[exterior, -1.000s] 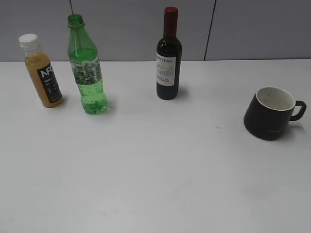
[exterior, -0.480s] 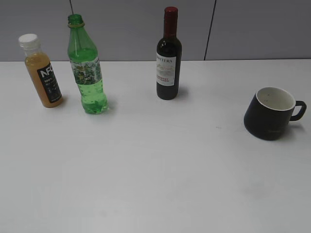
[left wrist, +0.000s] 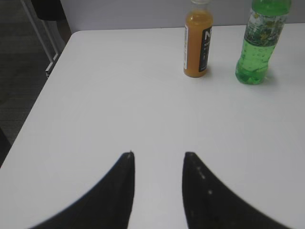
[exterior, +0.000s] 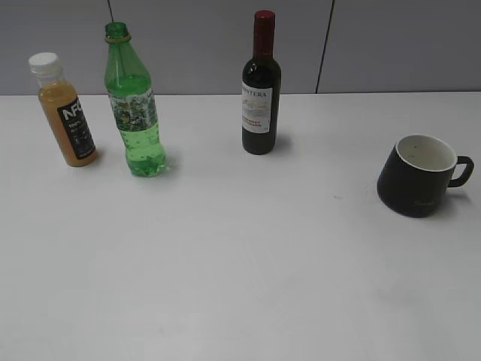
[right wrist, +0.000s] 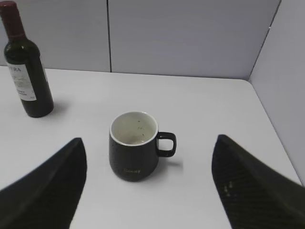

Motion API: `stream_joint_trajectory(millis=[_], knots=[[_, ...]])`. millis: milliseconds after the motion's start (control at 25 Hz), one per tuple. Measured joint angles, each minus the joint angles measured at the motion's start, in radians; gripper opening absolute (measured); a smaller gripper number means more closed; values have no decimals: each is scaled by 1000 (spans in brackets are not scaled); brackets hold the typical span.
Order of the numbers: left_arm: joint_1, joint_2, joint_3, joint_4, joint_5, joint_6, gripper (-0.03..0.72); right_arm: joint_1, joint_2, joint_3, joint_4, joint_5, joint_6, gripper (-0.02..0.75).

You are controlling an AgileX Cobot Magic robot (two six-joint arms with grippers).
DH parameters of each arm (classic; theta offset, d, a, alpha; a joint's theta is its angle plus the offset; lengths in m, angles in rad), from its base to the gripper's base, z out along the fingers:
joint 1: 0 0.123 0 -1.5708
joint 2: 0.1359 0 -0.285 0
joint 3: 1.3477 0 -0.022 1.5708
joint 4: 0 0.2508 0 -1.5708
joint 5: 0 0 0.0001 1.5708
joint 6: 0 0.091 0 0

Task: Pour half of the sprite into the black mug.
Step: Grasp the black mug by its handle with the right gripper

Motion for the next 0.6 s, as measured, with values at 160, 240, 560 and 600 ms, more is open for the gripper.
stream_joint_trajectory(millis=[160, 240, 560, 600], knots=[[0, 0, 0, 0, 0, 0, 268, 0, 165, 0, -18, -176, 0, 614], [0, 0, 0, 0, 0, 0, 268, 0, 250, 2, -24, -264, 0, 614], [0, 0, 0, 0, 0, 0, 268, 0, 577, 125, -40, -731, 0, 609], [0, 0, 0, 0, 0, 0, 268, 0, 624, 148, -41, -790, 0, 608]])
